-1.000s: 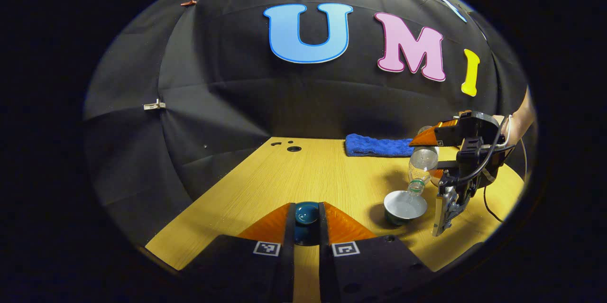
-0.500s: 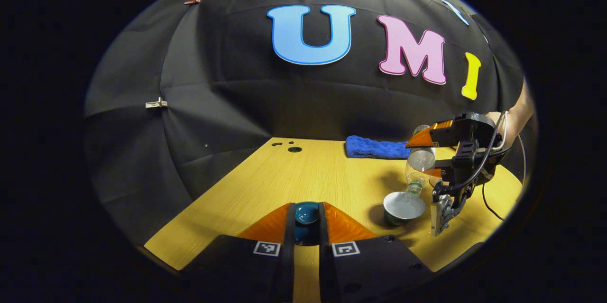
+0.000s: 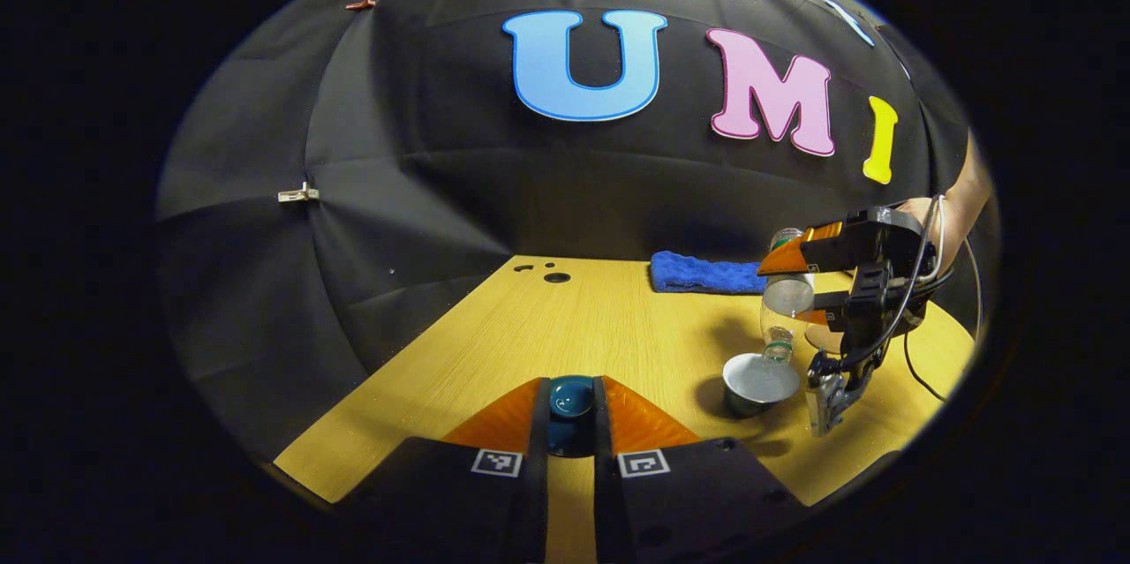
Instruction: Open the teacup lid with one hand, grasp the water bottle and pour water into the teacup with the other hand; after pouring, place the water bottle on the coaster and then close the teacup lid.
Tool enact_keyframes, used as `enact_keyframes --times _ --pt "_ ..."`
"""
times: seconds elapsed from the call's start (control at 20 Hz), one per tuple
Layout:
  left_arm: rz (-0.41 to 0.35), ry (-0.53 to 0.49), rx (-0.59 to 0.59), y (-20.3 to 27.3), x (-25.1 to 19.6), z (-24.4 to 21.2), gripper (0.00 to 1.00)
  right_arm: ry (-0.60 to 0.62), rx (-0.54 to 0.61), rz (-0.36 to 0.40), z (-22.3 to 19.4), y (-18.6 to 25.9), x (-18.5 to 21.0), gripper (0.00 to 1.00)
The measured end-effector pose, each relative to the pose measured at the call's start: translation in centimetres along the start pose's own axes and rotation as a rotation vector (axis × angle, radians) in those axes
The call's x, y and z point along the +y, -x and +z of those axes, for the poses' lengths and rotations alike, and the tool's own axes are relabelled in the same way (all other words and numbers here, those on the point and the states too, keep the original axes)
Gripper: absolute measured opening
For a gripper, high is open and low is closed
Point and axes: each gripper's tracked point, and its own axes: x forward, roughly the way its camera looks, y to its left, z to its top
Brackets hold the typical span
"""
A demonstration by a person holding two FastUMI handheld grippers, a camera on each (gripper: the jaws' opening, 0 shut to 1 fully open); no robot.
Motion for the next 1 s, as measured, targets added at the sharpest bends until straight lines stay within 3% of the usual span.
enact_keyframes --times 0.25,0.3,0.35,0.4,1.0 --pt "0.002 0.001 0.005 0.20 -0.04 -0.14 0.29 0.011 -0.001 0.000 0.02 0.16 -0.05 0.74" --pt "0.001 0.000 0.005 0.26 -0.12 -0.06 0.25 0.014 -0.004 -0.002 0.06 0.15 -0.02 0.74" --pt "-0.001 -0.002 0.004 0.29 -0.23 -0.03 0.29 0.016 -0.005 0.000 0.02 0.12 -0.03 0.74" --pt "-0.001 -0.005 0.003 0.34 -0.22 0.04 0.25 0.019 -0.005 0.002 0.04 0.14 -0.06 0.74" --pt "0.005 0.002 -0.002 0.61 -0.58 0.46 0.25 0.016 -0.008 0.015 0.19 0.06 0.16 0.73"
